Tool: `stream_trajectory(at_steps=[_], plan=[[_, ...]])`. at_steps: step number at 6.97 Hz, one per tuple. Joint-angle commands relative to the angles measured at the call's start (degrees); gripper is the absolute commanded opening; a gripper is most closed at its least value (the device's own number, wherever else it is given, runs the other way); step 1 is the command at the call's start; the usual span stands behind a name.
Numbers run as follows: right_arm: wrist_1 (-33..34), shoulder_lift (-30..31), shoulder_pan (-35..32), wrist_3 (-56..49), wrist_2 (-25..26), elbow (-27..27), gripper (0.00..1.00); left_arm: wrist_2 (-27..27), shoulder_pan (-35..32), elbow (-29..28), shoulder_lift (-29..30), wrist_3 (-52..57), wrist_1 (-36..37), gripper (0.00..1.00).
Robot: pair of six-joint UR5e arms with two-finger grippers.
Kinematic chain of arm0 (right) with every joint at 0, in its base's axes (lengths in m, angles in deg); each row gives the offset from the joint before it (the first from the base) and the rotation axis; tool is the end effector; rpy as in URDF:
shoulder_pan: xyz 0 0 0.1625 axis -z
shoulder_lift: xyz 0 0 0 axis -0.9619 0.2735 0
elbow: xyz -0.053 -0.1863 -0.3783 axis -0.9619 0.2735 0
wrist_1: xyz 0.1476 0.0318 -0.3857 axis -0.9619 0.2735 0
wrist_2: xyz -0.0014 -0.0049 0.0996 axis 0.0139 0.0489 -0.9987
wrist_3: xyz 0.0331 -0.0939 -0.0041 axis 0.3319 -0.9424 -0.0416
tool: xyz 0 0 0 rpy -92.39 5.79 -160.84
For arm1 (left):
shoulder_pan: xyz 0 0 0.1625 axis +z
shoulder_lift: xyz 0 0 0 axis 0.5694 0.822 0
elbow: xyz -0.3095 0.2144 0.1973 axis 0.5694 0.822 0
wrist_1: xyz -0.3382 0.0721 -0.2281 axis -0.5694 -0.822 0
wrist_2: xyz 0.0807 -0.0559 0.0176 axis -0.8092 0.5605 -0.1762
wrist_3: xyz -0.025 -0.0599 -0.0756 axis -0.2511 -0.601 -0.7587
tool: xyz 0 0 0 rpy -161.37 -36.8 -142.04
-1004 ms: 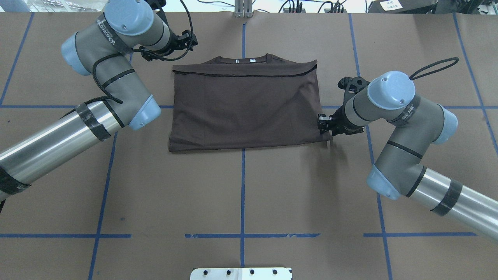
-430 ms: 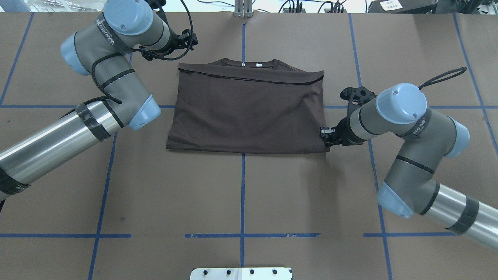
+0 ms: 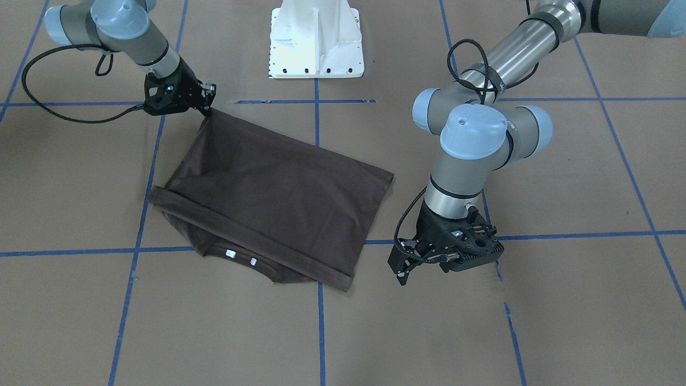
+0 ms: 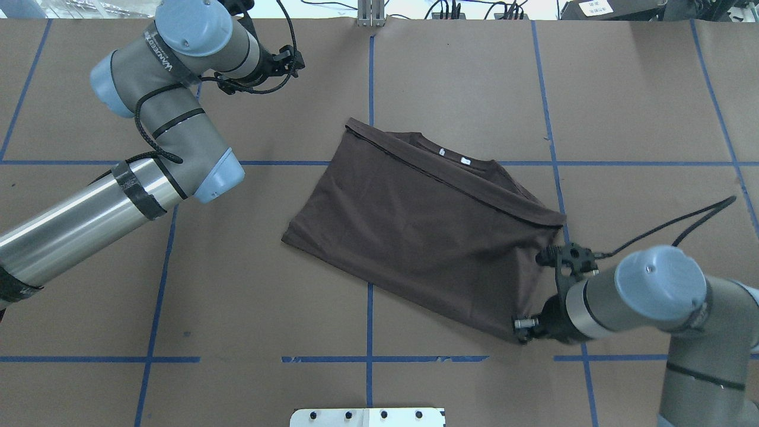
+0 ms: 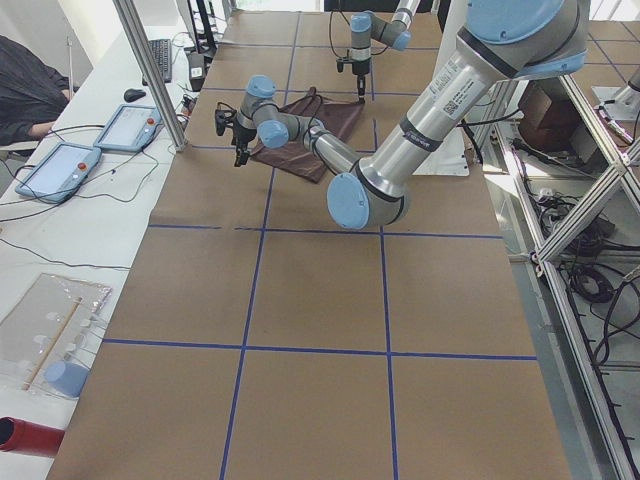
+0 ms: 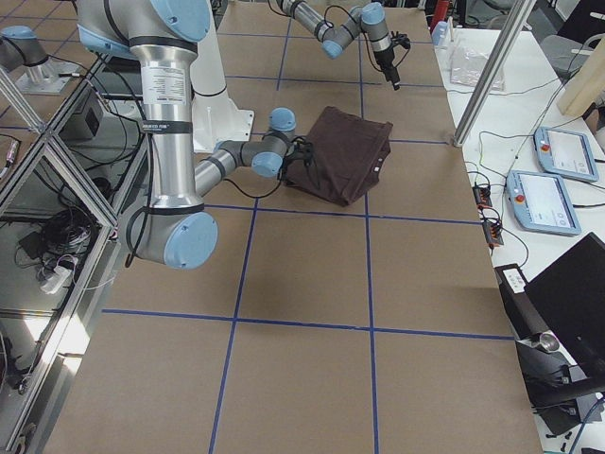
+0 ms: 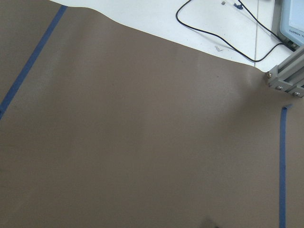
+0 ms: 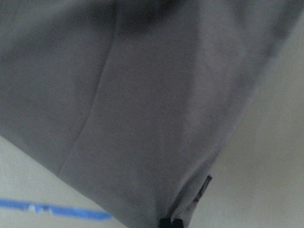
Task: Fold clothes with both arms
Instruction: 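Grasp the shirt edge with the right gripper and drag it toward the robot, then lower the left gripper to the shirt corner nearest it while the right gripper holds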
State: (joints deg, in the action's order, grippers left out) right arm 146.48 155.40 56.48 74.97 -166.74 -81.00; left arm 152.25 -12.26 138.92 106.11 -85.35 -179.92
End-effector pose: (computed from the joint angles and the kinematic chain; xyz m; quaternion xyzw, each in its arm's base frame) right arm -0.4169 -0.2333 0.3932 -0.0597 -0.4595 -0.0317 0.8856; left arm 0.4448 -0.6419 0.2512 0.1460 0.4433 -0.2196 0.8567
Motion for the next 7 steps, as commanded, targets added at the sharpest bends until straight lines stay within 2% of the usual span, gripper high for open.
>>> stream_trajectory(at_steps=[1,2,3,4,5,6,7], plan=[[0.00,6.00,18.02,6.23,6.91,-6.60,0.00,-0.05,1.35,2.69,-1.75,-2.31,0.01,1.00],[-0.09,5.84,19.92,8.43,8.25,-6.79,0.99,-0.05,2.31,2.95,-1.75,-2.84,0.01,1.00],[-0.61,5.40,19.93,9.15,12.18,-7.48,1.00,0.21,3.80,6.00,-3.06,-4.24,0.36,1.00],[-1.92,5.31,19.15,9.16,18.92,-9.41,1.00,0.30,7.55,12.73,-6.90,-8.17,1.76,1.00],[-2.89,4.35,17.23,9.24,23.25,-9.43,1.00,0.30,12.38,20.02,-10.25,-14.73,7.08,0.99],[-2.99,2.86,13.73,9.16,25.47,-9.43,1.00,-0.39,18.69,25.84,-10.80,-22.80,15.57,0.96],[-2.99,1.46,9.78,9.07,25.06,-9.69,1.00,-3.27,25.63,27.11,-10.89,-31.50,18.44,0.90]])
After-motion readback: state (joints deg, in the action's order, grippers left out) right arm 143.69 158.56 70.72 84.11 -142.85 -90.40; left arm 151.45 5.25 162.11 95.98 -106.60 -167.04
